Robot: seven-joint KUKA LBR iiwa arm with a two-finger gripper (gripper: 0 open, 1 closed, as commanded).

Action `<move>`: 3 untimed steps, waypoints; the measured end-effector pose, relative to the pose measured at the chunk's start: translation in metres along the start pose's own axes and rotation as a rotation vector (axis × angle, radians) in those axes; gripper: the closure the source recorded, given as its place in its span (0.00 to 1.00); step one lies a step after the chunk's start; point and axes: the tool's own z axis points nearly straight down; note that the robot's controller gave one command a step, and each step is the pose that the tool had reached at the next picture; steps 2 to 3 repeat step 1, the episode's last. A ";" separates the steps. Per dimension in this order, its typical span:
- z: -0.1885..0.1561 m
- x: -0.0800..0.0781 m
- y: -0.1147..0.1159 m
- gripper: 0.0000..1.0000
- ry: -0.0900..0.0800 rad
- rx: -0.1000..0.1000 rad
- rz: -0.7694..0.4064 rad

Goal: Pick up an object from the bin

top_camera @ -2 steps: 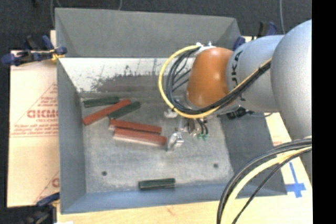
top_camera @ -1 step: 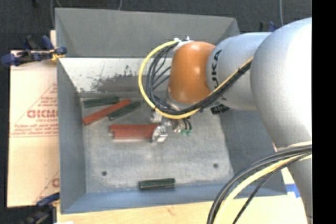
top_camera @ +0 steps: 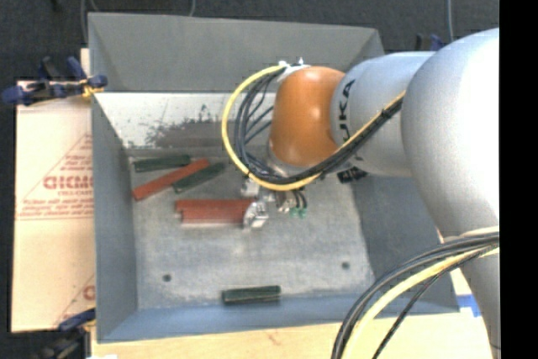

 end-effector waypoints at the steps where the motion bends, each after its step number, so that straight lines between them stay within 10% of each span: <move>1: -0.163 0.007 -0.002 1.00 0.003 -0.004 -0.035; 3: -0.163 0.007 -0.002 1.00 0.003 -0.004 -0.035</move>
Offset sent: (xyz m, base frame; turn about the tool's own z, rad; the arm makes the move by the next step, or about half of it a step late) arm 0.0000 0.0000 0.0000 0.0000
